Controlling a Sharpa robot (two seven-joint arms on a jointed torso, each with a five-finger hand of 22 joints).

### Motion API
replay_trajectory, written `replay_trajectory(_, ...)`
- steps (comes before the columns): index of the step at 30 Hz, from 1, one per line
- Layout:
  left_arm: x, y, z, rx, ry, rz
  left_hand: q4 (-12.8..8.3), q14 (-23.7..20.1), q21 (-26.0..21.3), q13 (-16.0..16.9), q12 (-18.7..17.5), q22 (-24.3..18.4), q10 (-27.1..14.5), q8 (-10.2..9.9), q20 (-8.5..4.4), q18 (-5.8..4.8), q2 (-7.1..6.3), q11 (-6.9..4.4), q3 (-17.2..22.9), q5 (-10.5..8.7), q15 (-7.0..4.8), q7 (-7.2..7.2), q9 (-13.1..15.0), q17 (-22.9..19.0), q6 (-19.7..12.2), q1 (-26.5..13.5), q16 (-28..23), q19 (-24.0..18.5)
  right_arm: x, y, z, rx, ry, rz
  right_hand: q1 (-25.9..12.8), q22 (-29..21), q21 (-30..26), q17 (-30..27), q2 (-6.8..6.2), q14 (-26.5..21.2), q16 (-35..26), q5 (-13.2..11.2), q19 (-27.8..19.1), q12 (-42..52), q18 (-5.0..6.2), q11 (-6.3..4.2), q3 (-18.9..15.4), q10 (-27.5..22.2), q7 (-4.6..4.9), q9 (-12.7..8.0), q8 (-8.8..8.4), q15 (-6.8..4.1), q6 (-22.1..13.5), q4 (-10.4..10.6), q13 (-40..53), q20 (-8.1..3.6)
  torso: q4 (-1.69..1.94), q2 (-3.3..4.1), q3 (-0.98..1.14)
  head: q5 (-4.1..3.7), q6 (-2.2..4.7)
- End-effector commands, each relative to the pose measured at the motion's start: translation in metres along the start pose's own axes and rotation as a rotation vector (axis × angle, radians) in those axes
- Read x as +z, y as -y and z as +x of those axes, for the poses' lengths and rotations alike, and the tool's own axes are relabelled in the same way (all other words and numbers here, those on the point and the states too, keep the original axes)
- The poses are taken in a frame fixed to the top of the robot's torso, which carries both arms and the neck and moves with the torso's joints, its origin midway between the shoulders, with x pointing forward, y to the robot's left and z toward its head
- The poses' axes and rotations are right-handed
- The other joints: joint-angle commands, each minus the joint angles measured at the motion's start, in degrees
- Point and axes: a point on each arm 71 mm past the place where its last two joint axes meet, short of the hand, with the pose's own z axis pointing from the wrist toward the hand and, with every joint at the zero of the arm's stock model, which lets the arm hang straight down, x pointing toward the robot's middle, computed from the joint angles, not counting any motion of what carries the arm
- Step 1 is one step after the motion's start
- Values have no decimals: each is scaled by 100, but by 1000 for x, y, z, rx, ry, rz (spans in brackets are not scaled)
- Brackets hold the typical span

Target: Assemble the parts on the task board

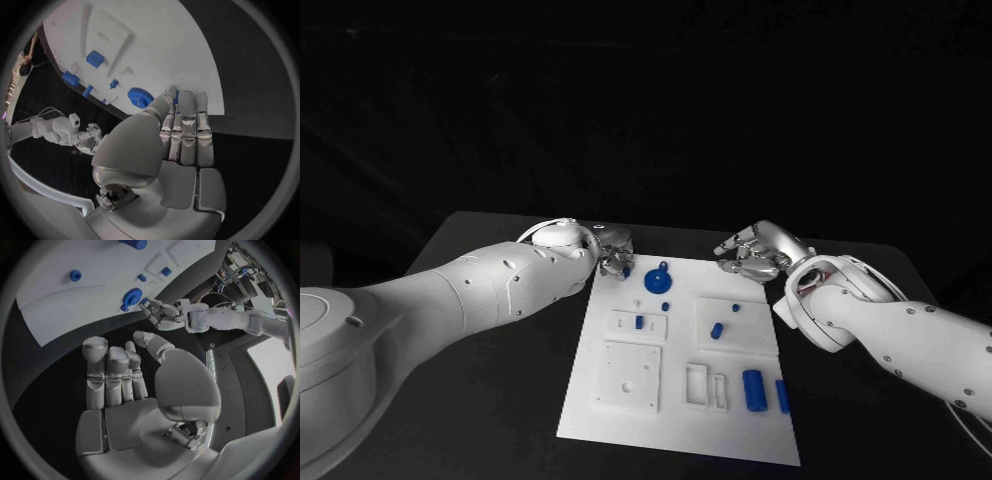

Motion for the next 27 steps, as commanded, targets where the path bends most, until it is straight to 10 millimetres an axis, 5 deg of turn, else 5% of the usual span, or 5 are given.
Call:
replay_trajectory(1,1,3,15,1,-41,12,1,28,31,-5,33,136,44,-22,1,78,-23,2,42,34,11,6,-5,-12,41,-61,41,38,0,-2,1,-1,-2,-11,-12,450,-33,-6,3,-20,-23,18,180,-2,46,0,-24,-21,-12,-7,-10,21,-39,-7,-2,12,-2,0,4,87,57)
replay_trajectory(8,1,3,21,-2,-21,19,-12,56,56,-4,33,130,107,-21,20,100,-111,45,44,16,39,40,-4,-20,-34,-70,69,60,0,-2,1,0,-3,-13,-12,450,-33,-6,3,-20,-23,18,180,-2,46,0,-24,-21,-12,-7,-10,21,-39,-7,-2,12,6,-2,2,200,77)
replay_trajectory(27,-1,6,34,17,14,60,33,121,-31,0,37,134,355,-12,43,133,-191,43,-46,43,58,107,1,0,59,-29,196,191,0,-3,1,1,-5,-15,-28,449,-38,-5,6,-20,-21,28,181,1,45,-1,-35,-20,-17,-6,-10,20,-25,8,0,11,1,5,0,237,42)
